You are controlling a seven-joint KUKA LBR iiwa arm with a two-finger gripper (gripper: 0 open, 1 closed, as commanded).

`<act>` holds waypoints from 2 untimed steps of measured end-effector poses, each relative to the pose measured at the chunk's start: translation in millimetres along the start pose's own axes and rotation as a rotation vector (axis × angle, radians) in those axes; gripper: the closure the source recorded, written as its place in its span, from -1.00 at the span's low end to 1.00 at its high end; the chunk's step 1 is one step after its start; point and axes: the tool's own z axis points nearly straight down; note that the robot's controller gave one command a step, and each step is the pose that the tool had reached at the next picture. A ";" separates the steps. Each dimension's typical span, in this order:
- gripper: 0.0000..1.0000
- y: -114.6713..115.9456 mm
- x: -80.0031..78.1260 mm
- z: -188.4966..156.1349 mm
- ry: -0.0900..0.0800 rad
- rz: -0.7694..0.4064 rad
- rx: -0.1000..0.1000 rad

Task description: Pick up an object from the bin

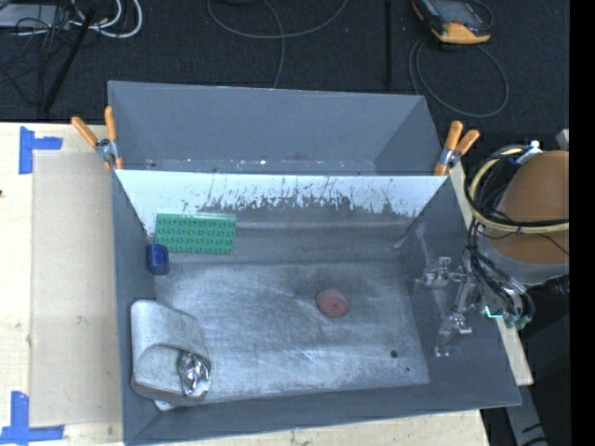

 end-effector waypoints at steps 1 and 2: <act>-1.00 82.8 -24.6 87.5 -0.009 0.081 0.002; -1.00 162.6 -111.0 78.6 -0.010 -0.206 0.002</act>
Offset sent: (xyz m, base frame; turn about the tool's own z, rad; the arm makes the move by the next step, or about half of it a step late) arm 0.0228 0.0796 -0.0853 0.0864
